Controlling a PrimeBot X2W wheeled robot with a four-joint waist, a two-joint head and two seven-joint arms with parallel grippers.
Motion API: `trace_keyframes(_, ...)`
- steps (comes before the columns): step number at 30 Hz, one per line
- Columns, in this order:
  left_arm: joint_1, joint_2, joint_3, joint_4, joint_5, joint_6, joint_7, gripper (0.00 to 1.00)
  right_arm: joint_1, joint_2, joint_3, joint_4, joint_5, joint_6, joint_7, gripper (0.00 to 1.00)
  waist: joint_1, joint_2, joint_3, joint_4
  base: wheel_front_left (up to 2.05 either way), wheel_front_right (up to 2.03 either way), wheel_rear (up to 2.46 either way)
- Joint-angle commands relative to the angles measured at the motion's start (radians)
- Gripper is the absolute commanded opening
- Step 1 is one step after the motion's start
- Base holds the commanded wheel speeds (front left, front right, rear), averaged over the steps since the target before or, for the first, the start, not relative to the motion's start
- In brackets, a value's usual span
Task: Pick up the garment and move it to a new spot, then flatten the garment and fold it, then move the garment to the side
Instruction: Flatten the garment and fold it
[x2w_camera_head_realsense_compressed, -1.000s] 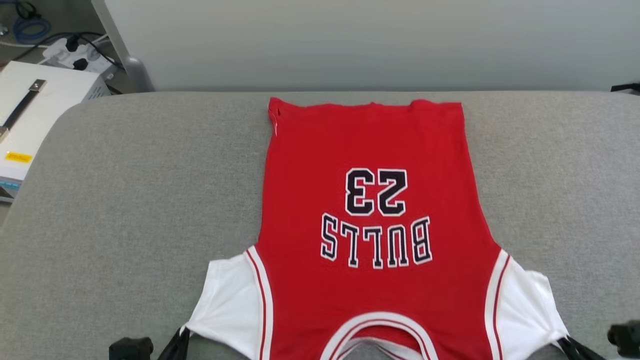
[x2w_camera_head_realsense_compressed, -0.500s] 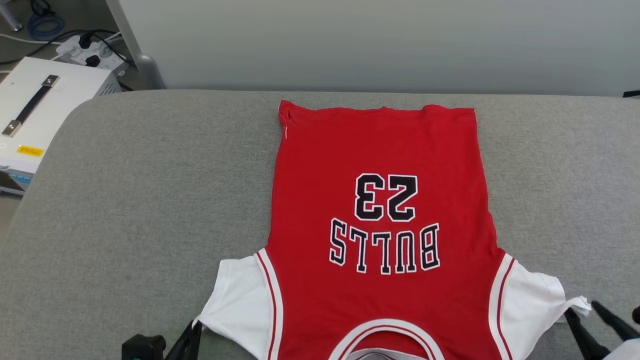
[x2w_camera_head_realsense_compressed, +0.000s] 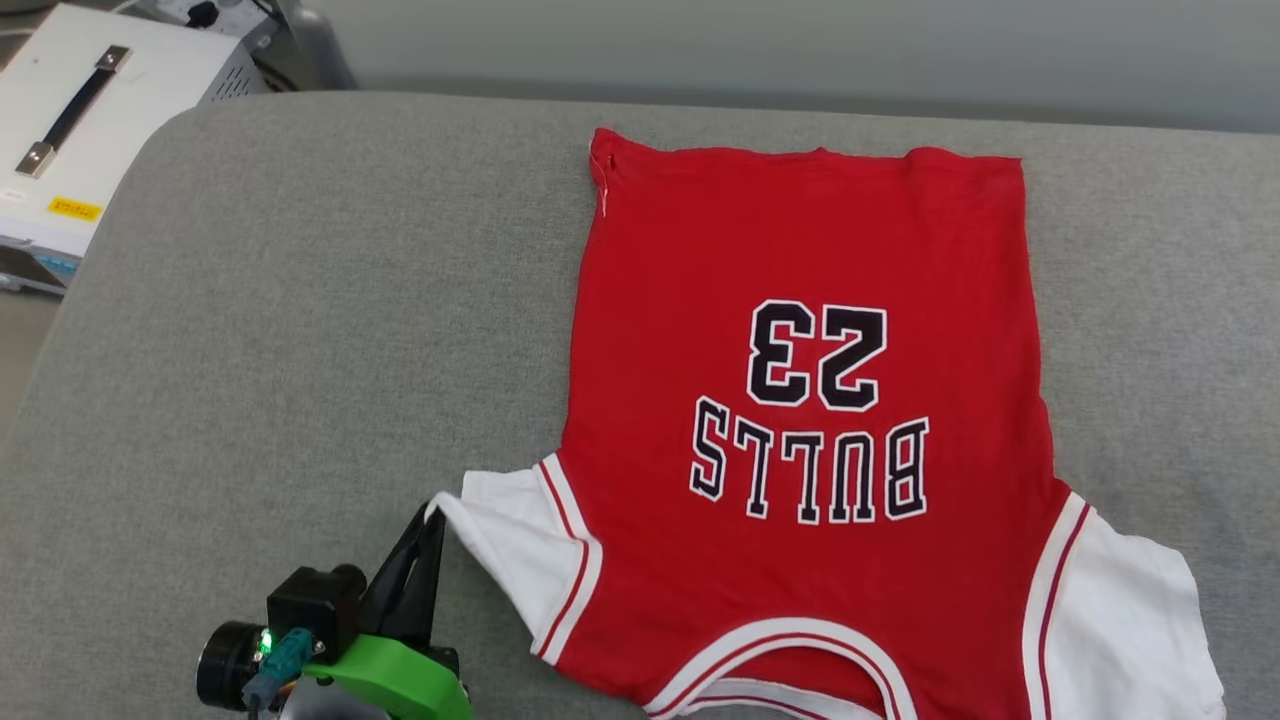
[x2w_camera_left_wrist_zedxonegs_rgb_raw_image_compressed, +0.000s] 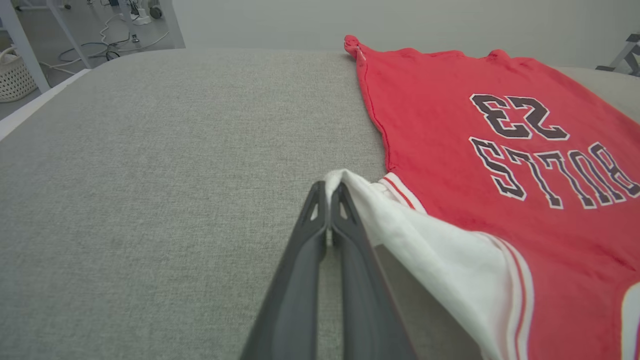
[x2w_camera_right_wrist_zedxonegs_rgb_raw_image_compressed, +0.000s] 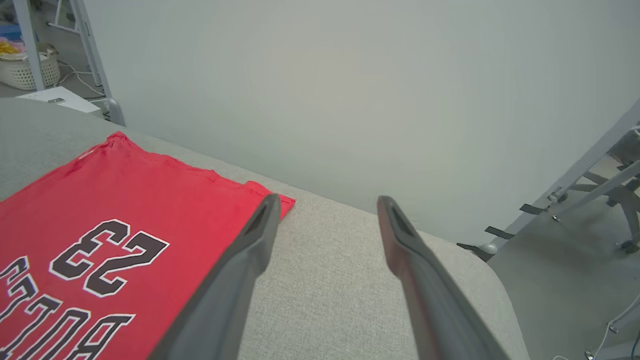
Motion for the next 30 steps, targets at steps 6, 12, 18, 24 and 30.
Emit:
trace_keyframes(6,-0.075,-0.052,0.017,-0.050,0.064,-0.012,-0.006,0.00,-0.289,-0.102,0.079,-0.002,0.084,-0.001,0.287,1.00,0.0001,0.0000,0.179,0.087,0.00,0.00,0.00)
trace_keyframes(12,-0.124,-0.113,0.027,-0.078,0.118,-0.036,-0.006,0.00,-0.540,-0.159,0.169,0.112,0.210,-0.001,0.686,1.00,0.0001,0.0000,0.296,0.144,0.00,0.00,0.00)
trace_keyframes(18,-0.172,-0.183,0.040,-0.094,0.169,-0.071,-0.006,0.00,-0.746,-0.143,0.222,0.211,0.200,-0.001,0.922,1.00,0.0001,0.0000,0.403,0.198,0.00,0.00,0.00)
trace_keyframes(24,-0.201,-0.240,0.069,-0.097,0.205,-0.116,-0.006,0.00,-0.855,-0.109,0.252,0.302,0.125,-0.001,0.996,1.00,0.0001,0.0000,0.475,0.244,0.00,0.00,0.00)
trace_keyframes(30,-0.212,-0.284,0.102,-0.097,0.239,-0.157,-0.006,0.00,-0.845,-0.085,0.295,0.383,0.082,-0.001,1.006,1.00,0.0001,0.0000,0.510,0.267,0.00,0.00,0.00)
